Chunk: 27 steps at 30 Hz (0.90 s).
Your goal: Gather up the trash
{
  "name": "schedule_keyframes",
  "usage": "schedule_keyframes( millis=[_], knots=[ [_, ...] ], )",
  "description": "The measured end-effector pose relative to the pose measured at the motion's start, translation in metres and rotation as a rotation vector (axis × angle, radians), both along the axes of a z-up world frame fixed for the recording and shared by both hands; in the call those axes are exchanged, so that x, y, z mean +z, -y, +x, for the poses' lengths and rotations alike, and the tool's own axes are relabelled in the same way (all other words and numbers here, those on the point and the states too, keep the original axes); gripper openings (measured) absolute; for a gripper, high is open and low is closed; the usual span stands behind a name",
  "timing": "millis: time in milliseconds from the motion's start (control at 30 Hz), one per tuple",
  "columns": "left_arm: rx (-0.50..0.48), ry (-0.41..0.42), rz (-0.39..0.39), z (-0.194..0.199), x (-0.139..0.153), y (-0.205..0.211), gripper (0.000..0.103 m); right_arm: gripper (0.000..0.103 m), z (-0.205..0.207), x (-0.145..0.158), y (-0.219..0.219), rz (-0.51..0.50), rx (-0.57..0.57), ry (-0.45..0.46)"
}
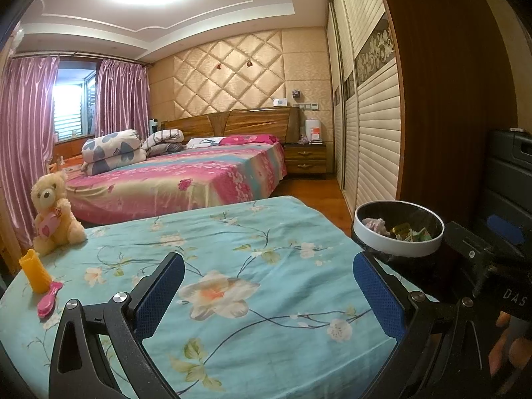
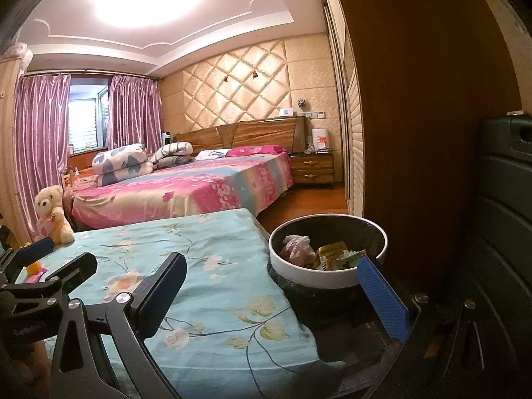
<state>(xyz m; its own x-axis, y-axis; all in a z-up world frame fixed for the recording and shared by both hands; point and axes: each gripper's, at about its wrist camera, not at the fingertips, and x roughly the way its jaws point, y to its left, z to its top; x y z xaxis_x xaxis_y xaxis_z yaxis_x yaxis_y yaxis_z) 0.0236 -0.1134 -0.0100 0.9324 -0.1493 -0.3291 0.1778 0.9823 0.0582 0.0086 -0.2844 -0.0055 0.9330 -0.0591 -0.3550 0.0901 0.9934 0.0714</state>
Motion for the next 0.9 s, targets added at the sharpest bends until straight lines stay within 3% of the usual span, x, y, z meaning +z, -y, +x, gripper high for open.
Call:
schedule_keyframes(
  millis=[900],
  knots=[
    [-0.006, -0.006, 0.001, -0.0016, -0.0014, -0.004, 0.102, 0.103, -0.0001, -0.0006, -0.0052, 0.021, 0.017, -0.011]
  ],
)
